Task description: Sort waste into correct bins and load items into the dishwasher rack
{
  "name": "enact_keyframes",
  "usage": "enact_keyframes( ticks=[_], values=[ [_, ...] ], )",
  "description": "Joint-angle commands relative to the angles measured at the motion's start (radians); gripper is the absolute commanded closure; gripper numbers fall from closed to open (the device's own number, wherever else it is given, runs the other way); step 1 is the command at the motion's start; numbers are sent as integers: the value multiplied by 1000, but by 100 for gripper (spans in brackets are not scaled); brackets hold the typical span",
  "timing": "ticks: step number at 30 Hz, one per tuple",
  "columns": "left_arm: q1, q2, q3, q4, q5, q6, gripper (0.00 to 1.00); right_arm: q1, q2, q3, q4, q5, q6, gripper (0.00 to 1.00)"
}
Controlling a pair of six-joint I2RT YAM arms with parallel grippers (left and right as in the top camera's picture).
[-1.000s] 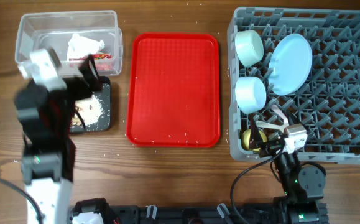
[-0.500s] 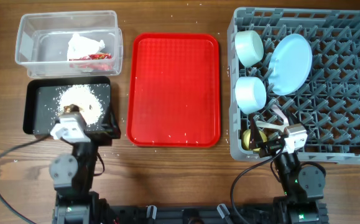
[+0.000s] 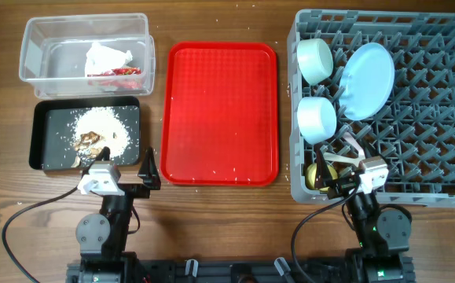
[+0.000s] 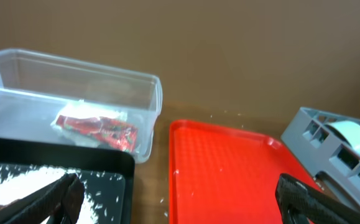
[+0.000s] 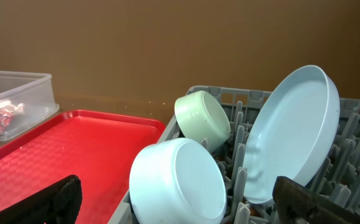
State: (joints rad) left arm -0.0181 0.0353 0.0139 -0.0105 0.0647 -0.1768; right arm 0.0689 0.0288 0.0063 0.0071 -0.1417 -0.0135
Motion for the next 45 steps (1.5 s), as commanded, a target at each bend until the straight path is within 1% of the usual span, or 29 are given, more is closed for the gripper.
enact_keyframes(
  ticks=[1,45],
  values=[
    [-4,-33,-8,-50,-13,16,0,4,1,-1,5,-13,-12,0],
    [-4,-32,-8,-64,-14,16,0,4,1,-1,5,-13,-12,0]
  ],
)
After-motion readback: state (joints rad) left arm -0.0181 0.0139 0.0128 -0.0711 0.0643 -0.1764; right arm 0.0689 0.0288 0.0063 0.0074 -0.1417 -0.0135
